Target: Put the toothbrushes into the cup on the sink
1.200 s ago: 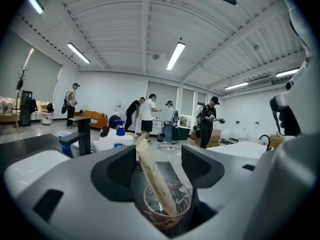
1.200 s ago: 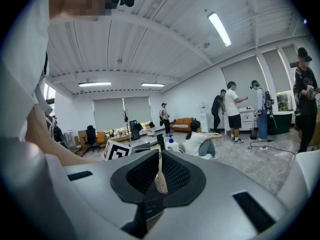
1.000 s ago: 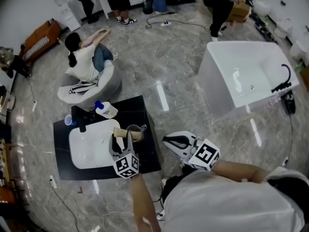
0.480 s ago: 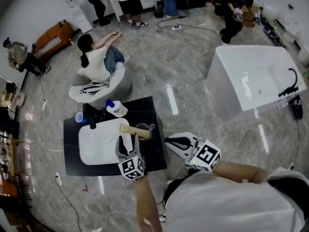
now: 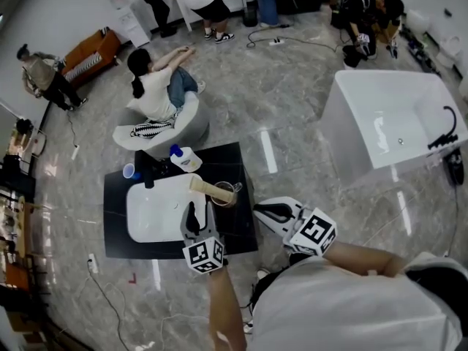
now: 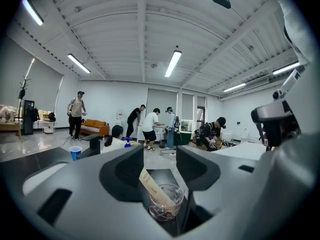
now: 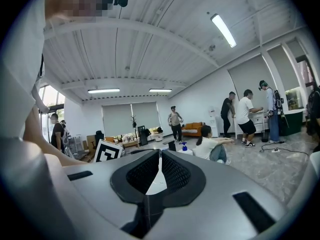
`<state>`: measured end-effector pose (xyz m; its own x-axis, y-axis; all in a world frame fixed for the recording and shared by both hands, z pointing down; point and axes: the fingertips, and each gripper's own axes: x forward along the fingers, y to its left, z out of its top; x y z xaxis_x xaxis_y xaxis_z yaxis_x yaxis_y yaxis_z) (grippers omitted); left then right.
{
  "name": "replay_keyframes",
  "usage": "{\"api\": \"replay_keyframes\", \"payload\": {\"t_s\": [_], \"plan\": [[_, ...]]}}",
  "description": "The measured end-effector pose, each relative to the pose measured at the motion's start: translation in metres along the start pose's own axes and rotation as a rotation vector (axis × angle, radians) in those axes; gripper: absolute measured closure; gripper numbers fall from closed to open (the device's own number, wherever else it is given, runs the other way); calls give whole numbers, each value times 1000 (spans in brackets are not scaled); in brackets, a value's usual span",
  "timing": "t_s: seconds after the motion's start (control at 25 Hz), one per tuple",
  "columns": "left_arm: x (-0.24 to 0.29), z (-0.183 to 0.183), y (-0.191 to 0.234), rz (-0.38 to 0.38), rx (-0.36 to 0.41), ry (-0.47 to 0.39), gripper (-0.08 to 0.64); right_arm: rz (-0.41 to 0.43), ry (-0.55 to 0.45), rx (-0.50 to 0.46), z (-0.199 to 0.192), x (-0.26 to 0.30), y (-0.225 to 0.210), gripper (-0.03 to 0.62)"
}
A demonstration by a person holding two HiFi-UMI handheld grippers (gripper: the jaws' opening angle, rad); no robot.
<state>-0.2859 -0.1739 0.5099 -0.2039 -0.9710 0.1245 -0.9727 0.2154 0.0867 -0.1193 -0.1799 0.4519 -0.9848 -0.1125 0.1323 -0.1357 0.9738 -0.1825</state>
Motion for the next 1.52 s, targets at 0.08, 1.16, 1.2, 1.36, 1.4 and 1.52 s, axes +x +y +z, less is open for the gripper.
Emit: {"api": "replay_keyframes", "payload": {"t_s": [0.08,1.16,1.2,1.36,1.4,1.52], "plan": [[-9,10,-1,1,3,-19,379,10,-5,3,1,3,5,549],[-112,67,9,137,-12,-158,557,44,-11,-19,4,32,39,548],[-116,69,6,138,-9,-163,557,42,-9,-20,4,32,39,548],[-130,75,-7,124,5,-180,557,40,-9,-31,6,34,42,548],[-133,75,-8,120,8,-184,557,43,-7,-33,6,35,43,548],[-141,77,-10,116,11,-194,557,59,-18,-50,7,39,49,548]]}}
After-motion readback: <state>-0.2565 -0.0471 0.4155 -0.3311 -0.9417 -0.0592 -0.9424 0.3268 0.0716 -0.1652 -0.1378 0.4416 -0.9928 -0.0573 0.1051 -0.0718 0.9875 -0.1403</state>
